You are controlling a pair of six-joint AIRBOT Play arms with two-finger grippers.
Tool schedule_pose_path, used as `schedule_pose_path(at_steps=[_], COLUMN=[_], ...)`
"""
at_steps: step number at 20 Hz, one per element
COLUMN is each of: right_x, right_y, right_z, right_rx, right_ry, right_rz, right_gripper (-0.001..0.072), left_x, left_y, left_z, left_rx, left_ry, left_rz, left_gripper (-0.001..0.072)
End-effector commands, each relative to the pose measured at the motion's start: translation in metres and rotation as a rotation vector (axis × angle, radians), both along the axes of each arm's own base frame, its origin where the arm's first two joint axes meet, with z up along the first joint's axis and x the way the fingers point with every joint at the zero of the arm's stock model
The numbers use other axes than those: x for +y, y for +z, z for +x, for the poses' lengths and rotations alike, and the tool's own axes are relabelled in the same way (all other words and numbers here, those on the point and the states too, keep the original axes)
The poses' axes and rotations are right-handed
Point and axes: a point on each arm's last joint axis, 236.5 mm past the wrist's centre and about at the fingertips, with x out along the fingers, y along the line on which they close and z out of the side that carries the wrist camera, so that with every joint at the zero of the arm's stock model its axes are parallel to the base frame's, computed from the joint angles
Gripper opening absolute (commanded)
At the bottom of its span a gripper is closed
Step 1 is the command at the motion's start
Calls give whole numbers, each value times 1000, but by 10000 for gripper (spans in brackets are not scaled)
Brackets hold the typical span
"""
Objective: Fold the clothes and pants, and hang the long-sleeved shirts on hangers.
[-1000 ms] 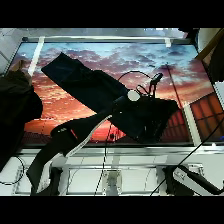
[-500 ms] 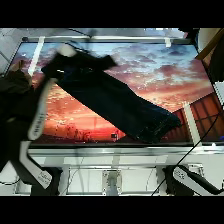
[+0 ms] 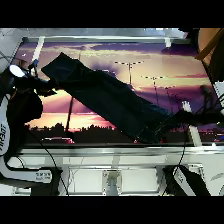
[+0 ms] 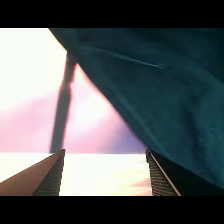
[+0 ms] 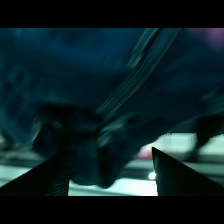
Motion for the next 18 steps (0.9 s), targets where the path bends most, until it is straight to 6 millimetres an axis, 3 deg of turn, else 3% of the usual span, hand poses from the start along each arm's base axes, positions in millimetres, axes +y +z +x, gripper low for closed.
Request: schedule_pose_path(at_steps=[1,4,5,15,18], right_x=[48,83,86,87,89], right_y=[-41,-47,-56,-94,-98], right_z=[-40,-89,-99,-82,-63], right_rx=[129,300,338,292,215], right_ry=[-15,52,48,-71,-97], right_rz=[203,351,360,275,255], right_gripper=[553,554,555,546,545], left_x=[15,14,14,3,3], left_y=[-17,-17,-17,-13,-13], left_z=[-4,-4,-5,-4,-4], left_rx=[-1,-5,-4,-6,-6], left_ry=[62,49,49,48,48], left_rz=[9,11,11,-30,-29], left_gripper=[583,583,583,583,583])
